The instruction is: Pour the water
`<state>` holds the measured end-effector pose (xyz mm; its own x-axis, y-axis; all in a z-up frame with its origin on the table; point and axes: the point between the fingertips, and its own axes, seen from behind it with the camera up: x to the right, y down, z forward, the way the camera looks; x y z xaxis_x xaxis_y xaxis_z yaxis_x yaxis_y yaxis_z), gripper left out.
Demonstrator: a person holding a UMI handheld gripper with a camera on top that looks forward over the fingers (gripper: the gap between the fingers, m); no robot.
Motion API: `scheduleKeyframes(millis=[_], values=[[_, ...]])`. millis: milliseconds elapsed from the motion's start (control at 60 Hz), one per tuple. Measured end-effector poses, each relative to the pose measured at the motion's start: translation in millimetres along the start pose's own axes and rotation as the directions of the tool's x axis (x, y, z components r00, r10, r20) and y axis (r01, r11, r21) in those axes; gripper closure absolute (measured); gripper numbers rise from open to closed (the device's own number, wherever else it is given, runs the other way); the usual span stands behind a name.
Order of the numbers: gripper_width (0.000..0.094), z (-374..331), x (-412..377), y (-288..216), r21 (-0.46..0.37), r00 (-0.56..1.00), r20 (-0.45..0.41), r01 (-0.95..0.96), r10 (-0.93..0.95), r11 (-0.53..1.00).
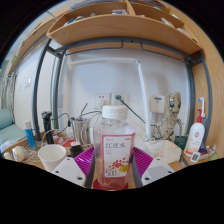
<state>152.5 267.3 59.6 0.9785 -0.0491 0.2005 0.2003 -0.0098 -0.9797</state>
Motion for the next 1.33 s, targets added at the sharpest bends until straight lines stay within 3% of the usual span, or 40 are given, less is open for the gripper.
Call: scheduleKeyframes(millis=[67,150,483,783,1050,1333], values=[[0.0286,-3,-1,4,-0.014,1.000,0.001,0.004,-0.004,1.000],[0.0059,-14,1,10,-0.052,1.000,-0.004,0.005,-0.005,0.999],[0.0082,-157,2,10,-0.084,0.998,-0.019,-0.065,0.063,0.994],[0.0083,-274,19,13,-0.088,0.992,-0.090,-0.095,0.087,0.992],[0.0083,-326,49,7,-0.046,0.985,-0.140,-0.106,0.099,0.993],[0.0083,-335,71,9,-0.025,0.980,-0.160,-0.127,0.121,0.992]])
